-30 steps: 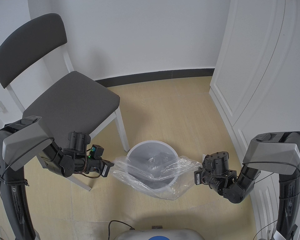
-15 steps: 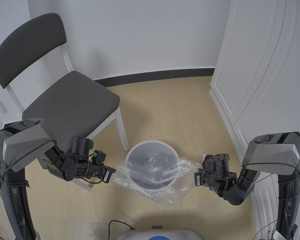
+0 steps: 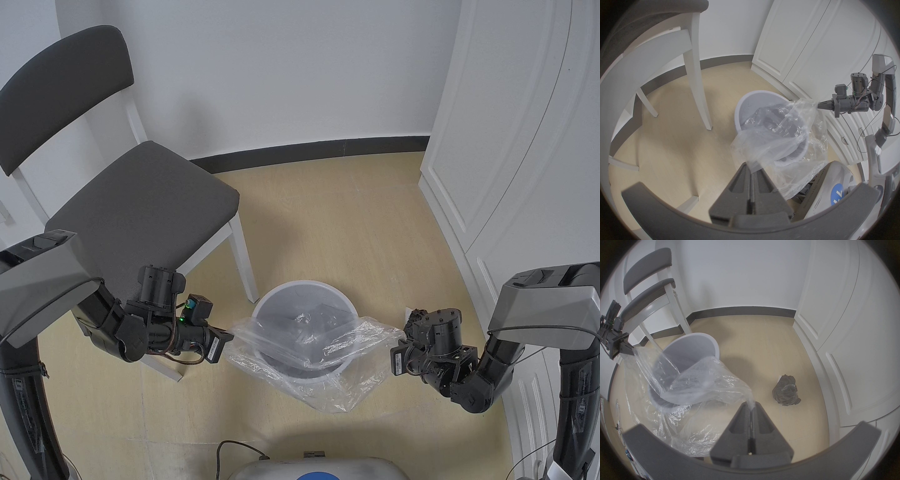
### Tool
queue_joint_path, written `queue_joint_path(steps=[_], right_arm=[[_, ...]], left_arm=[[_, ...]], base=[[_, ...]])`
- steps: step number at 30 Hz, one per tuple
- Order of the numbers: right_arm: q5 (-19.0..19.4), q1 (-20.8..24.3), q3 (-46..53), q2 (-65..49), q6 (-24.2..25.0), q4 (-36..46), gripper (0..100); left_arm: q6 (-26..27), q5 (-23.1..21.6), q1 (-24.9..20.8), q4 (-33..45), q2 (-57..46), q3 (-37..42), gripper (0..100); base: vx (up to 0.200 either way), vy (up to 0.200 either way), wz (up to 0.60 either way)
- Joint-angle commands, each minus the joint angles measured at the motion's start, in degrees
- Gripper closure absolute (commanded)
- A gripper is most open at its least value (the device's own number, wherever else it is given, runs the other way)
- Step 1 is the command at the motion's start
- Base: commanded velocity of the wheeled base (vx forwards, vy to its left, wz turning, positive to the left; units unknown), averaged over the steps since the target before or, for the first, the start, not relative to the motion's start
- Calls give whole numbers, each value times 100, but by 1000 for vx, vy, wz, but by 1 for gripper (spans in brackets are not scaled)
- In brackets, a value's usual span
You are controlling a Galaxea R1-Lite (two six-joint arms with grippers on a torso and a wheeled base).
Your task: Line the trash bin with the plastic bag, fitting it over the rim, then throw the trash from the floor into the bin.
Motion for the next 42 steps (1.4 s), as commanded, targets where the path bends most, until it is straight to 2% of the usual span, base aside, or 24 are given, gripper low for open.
queue_joint_path(steps=[1,2,3,8,9,22,30,35,42], right_arm=[[-1,16,93,-113,-32,-4,100],[-1,24,111,-139,-49,-4,100],[-1,24,119,-156,-49,-13,0],[17,24,155,-236,-58,-4,0],[17,24,172,-236,-58,-4,0],[61,7,462,-737,-269,-127,0],[202,-19,884,-737,-709,-1041,0],[210,-19,937,-895,-753,-1111,0],[237,-81,1051,-1361,-700,-1094,0]], left_arm=[[-4,-1,-18,-6,-101,5,100],[-4,-1,-18,-6,-92,5,100],[-4,-10,-27,-6,-92,14,100],[5,-10,-27,-23,-101,102,100],[5,-10,-27,-41,-101,102,0],[14,-19,-36,-252,-268,339,0],[14,-10,-53,-287,-690,515,0],[14,-1,-300,-278,-1173,682,0],[31,25,-1143,-287,-1472,524,0]], base=[[0,0,0],[0,0,0],[0,0,0],[0,0,0],[0,0,0],[0,0,0],[0,0,0],[0,0,0],[0,0,0]])
